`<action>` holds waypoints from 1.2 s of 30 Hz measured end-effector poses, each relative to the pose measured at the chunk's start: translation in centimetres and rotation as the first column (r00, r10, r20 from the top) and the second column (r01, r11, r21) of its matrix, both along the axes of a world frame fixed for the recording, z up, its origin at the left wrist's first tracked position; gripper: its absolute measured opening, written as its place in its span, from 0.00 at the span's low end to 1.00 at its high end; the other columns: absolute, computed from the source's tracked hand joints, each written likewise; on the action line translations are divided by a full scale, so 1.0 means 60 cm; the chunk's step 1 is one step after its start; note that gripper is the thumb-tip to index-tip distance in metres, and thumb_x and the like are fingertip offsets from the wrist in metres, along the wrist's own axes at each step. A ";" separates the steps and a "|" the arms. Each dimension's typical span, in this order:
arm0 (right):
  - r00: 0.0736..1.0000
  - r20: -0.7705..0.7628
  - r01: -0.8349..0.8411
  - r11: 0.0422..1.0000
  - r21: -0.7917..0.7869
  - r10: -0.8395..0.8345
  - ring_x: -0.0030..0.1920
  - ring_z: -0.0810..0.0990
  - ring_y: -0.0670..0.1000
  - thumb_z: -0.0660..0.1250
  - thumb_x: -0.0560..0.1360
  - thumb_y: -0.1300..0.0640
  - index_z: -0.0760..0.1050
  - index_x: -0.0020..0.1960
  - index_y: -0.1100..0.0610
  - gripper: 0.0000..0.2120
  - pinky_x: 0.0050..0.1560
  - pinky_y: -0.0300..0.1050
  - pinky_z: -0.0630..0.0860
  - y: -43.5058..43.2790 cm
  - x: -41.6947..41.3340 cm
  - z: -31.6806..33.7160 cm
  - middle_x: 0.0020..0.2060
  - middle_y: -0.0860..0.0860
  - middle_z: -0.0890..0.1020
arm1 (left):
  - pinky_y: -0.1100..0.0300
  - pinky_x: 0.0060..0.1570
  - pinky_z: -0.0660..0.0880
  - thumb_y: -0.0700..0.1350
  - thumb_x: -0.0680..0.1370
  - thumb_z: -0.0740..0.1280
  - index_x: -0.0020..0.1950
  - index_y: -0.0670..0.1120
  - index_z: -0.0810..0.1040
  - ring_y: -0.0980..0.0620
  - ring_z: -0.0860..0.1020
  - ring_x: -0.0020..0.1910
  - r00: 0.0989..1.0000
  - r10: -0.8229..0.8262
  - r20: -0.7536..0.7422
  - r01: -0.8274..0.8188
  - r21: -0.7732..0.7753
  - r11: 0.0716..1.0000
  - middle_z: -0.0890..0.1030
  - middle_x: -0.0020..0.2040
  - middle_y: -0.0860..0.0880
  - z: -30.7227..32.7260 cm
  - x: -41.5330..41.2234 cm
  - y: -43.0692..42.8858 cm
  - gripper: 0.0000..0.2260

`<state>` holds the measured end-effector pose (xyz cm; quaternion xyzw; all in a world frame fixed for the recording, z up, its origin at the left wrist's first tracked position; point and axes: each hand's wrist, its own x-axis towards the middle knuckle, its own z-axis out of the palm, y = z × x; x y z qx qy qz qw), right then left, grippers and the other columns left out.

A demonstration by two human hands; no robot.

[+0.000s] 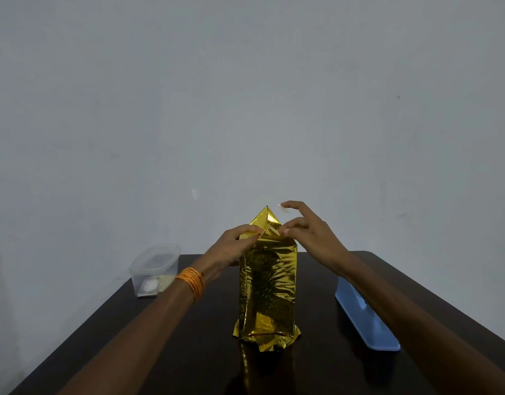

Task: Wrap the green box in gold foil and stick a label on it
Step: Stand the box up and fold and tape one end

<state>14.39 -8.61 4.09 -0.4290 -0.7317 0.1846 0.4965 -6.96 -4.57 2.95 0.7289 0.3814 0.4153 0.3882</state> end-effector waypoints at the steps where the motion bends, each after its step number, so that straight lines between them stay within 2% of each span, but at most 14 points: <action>1: 1.000 0.022 -0.001 1.000 0.010 0.000 0.52 0.83 0.44 0.65 0.80 0.59 0.68 0.70 0.42 0.22 0.54 0.38 0.75 0.000 0.000 -0.001 0.48 0.48 0.86 | 0.64 0.45 0.78 0.49 0.82 0.64 0.60 0.54 0.80 0.57 0.80 0.52 1.000 -0.012 0.010 0.012 0.013 1.000 0.79 0.58 0.51 0.000 0.002 -0.003 0.09; 4: 0.997 0.072 -0.003 1.000 0.020 0.001 0.51 0.83 0.45 0.63 0.80 0.61 0.66 0.71 0.41 0.25 0.57 0.42 0.76 0.003 -0.002 -0.002 0.48 0.47 0.85 | 0.70 0.40 0.75 0.45 0.82 0.64 0.60 0.53 0.80 0.58 0.80 0.50 0.999 -0.021 0.050 0.018 0.075 0.997 0.79 0.57 0.53 -0.007 0.004 -0.006 0.09; 7: 0.994 0.107 -0.017 1.000 0.007 0.016 0.53 0.82 0.47 0.61 0.80 0.62 0.64 0.72 0.40 0.26 0.59 0.46 0.76 0.006 -0.006 -0.004 0.48 0.47 0.85 | 0.68 0.41 0.76 0.45 0.81 0.66 0.62 0.53 0.80 0.57 0.81 0.51 0.995 -0.027 0.094 0.019 0.091 0.996 0.79 0.58 0.54 -0.014 0.000 -0.008 0.11; 11: 0.997 0.068 -0.022 1.000 -0.005 0.022 0.54 0.81 0.47 0.59 0.81 0.62 0.64 0.73 0.41 0.25 0.59 0.46 0.75 0.009 -0.011 -0.006 0.48 0.46 0.84 | 0.66 0.43 0.77 0.46 0.80 0.67 0.62 0.55 0.80 0.53 0.81 0.55 0.991 -0.032 0.131 0.018 0.100 0.995 0.79 0.61 0.51 -0.016 -0.001 -0.005 0.11; 13: 0.998 0.061 -0.030 0.999 -0.019 0.031 0.53 0.81 0.47 0.58 0.81 0.62 0.64 0.73 0.41 0.24 0.58 0.44 0.75 0.010 -0.011 -0.005 0.48 0.46 0.84 | 0.66 0.44 0.77 0.46 0.80 0.67 0.60 0.56 0.81 0.51 0.80 0.56 0.994 -0.027 0.110 0.015 0.109 0.994 0.78 0.62 0.52 -0.016 -0.001 -0.004 0.10; 17: 0.997 0.056 -0.044 0.998 -0.053 0.047 0.54 0.81 0.47 0.59 0.82 0.61 0.63 0.73 0.43 0.23 0.53 0.37 0.72 0.009 -0.014 0.002 0.49 0.47 0.84 | 0.70 0.40 0.74 0.46 0.80 0.66 0.56 0.58 0.80 0.54 0.79 0.54 0.996 -0.017 0.091 0.007 0.108 0.994 0.78 0.61 0.51 -0.015 0.000 -0.006 0.09; 20: 0.997 0.059 -0.046 0.997 -0.062 0.050 0.54 0.81 0.46 0.60 0.82 0.59 0.63 0.73 0.43 0.23 0.52 0.35 0.72 0.009 -0.016 0.006 0.50 0.49 0.84 | 0.68 0.44 0.75 0.47 0.81 0.66 0.55 0.60 0.80 0.54 0.79 0.55 0.999 -0.015 0.038 0.011 0.091 0.996 0.78 0.61 0.51 -0.008 -0.002 -0.005 0.08; 23: 0.997 0.058 -0.043 0.997 -0.071 0.047 0.52 0.80 0.43 0.59 0.82 0.59 0.63 0.73 0.43 0.23 0.49 0.31 0.70 0.008 -0.014 0.008 0.50 0.49 0.84 | 0.67 0.45 0.77 0.46 0.81 0.66 0.55 0.58 0.80 0.56 0.80 0.51 1.000 -0.025 -0.005 0.025 0.065 0.998 0.79 0.56 0.53 0.005 -0.001 -0.003 0.08; 25: 0.997 0.067 -0.037 0.996 -0.076 0.043 0.53 0.80 0.42 0.59 0.82 0.59 0.63 0.73 0.43 0.23 0.51 0.32 0.69 0.009 -0.011 0.009 0.50 0.48 0.84 | 0.63 0.49 0.78 0.45 0.81 0.66 0.56 0.55 0.81 0.57 0.81 0.48 0.999 -0.034 -0.026 0.035 0.062 0.997 0.80 0.54 0.54 0.012 0.001 -0.002 0.07; 27: 0.997 0.044 -0.057 0.995 -0.084 0.061 0.54 0.81 0.45 0.60 0.82 0.59 0.63 0.73 0.42 0.22 0.55 0.37 0.70 0.012 -0.007 0.009 0.50 0.49 0.85 | 0.63 0.50 0.77 0.45 0.81 0.65 0.57 0.54 0.80 0.57 0.80 0.48 0.998 -0.031 -0.056 0.035 0.073 0.997 0.79 0.55 0.54 0.013 0.001 -0.001 0.08; 29: 0.996 0.010 -0.083 0.993 -0.087 0.084 0.55 0.81 0.46 0.61 0.81 0.56 0.64 0.72 0.42 0.22 0.58 0.43 0.70 0.012 -0.005 0.008 0.50 0.49 0.85 | 0.65 0.47 0.77 0.46 0.82 0.64 0.59 0.54 0.81 0.55 0.80 0.50 0.998 -0.024 -0.063 0.029 0.069 0.997 0.79 0.58 0.51 0.012 -0.001 0.000 0.09; 32: 0.996 -0.034 -0.083 0.993 -0.088 0.081 0.59 0.79 0.46 0.63 0.75 0.46 0.64 0.71 0.42 0.25 0.64 0.48 0.69 0.006 -0.008 0.010 0.51 0.48 0.85 | 0.60 0.50 0.77 0.53 0.82 0.62 0.61 0.54 0.81 0.53 0.79 0.56 0.999 -0.010 -0.040 0.011 0.014 1.000 0.80 0.60 0.50 0.012 -0.003 -0.003 0.12; 36: 0.996 -0.029 -0.084 0.994 -0.063 0.082 0.57 0.81 0.45 0.70 0.71 0.41 0.62 0.73 0.42 0.33 0.62 0.47 0.69 -0.002 -0.012 0.016 0.49 0.47 0.85 | 0.64 0.44 0.67 0.59 0.82 0.59 0.66 0.51 0.78 0.55 0.75 0.60 0.996 0.030 -0.081 -0.035 -0.052 0.998 0.79 0.62 0.51 0.022 -0.002 0.000 0.19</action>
